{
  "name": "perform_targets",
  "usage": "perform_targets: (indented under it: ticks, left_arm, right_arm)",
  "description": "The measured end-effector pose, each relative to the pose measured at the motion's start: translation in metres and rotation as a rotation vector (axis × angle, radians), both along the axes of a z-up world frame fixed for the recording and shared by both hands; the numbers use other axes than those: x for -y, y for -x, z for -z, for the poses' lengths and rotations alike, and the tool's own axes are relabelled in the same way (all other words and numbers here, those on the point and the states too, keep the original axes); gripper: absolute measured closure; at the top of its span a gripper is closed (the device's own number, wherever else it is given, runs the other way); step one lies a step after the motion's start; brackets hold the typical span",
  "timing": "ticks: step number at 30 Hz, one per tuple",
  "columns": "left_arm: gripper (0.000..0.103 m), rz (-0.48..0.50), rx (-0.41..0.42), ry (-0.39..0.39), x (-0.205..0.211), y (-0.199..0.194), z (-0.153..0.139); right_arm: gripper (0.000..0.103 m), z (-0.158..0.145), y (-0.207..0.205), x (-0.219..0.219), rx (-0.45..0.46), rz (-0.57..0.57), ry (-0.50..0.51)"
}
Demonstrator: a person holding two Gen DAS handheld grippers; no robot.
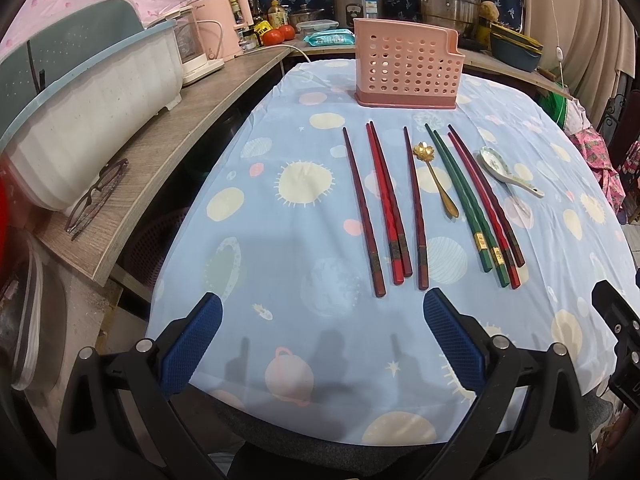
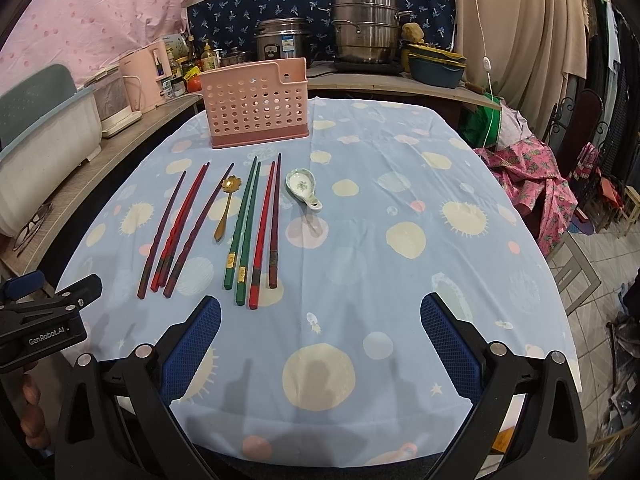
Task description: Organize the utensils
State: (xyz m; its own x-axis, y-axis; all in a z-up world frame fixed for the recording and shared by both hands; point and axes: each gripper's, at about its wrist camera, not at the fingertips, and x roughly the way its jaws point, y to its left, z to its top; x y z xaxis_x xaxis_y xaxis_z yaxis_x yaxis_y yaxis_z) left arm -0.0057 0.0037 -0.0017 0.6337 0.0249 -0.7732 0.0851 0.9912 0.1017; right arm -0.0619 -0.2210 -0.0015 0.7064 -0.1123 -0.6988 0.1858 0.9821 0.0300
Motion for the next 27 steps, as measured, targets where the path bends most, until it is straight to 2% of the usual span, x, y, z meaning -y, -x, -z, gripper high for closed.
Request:
perform_targets:
  ticks: [27]
  left_arm:
    - [0.007,-0.004,-0.013,0.005,-0.0027,-0.0022,0.0014]
  right_arm:
    - [0.007,0.0003,0.0006,-0.0021,0.003,-0.003,-0.008]
